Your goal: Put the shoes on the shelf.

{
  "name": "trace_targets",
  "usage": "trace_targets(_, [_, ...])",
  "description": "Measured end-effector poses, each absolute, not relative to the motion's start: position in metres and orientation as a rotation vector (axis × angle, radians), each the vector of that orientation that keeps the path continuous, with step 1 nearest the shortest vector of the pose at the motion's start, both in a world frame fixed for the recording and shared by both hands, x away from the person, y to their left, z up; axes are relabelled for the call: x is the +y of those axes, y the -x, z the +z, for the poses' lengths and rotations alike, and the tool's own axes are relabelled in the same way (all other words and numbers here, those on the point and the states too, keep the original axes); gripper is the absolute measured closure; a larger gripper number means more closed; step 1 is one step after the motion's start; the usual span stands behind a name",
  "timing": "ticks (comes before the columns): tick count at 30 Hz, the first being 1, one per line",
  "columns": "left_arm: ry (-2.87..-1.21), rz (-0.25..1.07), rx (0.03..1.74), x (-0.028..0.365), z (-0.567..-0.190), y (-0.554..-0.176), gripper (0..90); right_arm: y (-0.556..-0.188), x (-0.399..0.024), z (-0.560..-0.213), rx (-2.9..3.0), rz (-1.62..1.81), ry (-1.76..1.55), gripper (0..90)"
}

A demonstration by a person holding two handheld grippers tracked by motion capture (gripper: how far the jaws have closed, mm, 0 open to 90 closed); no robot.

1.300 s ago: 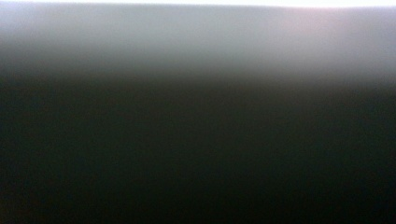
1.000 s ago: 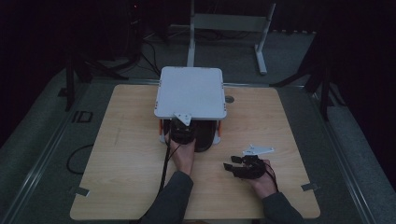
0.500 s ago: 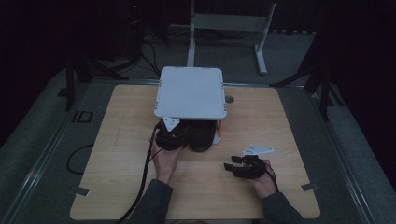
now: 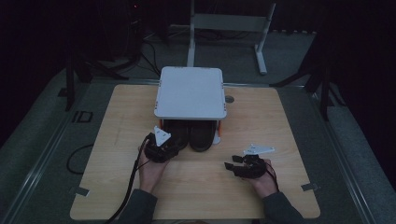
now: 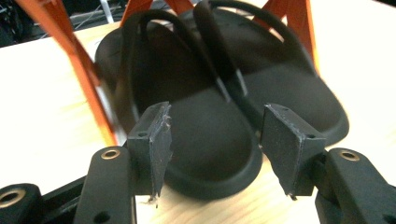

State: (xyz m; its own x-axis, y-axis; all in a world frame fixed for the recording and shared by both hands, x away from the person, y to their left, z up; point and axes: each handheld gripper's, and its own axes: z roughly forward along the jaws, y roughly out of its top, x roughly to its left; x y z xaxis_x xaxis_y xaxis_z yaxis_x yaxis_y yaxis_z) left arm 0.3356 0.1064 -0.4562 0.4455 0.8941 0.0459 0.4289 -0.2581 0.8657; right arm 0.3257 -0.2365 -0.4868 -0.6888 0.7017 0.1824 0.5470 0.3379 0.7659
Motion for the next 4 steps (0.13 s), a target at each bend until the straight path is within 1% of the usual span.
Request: trace_targets(4, [-1.869, 0.722, 1.125, 0.1167, -0.4618, -0.3284, 42.9, -0.3267, -0.2375, -0.4856, 2.412, 1.272, -1.14, 47.5])
